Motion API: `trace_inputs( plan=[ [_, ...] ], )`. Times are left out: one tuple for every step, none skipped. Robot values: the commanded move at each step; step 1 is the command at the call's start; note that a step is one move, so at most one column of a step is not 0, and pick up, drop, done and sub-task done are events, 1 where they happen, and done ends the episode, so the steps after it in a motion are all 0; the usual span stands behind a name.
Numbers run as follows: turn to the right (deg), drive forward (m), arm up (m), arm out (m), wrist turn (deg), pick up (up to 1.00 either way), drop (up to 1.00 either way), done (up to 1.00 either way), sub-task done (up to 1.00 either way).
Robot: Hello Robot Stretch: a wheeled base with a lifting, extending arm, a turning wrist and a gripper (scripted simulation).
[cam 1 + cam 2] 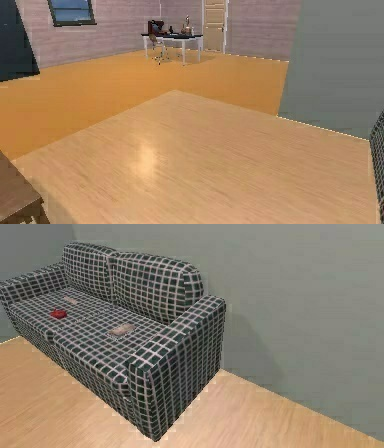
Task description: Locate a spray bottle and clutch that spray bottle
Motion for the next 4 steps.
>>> trace_inputs(
  plan=[
    [0.0,0.10,0.00,0.00,0.0,0.00,0.00,0.00,0.00],
    [3.0,0.00,0.00,0.00,0.0,0.00,0.00,0.00,0.00],
    [0.0,1.00,0.00,0.00,0.0,0.00,0.00,0.00,0.00],
    [0.0,1.00,0.00,0.00,0.0,0.00,0.00,0.00,0.00]
  ],
)
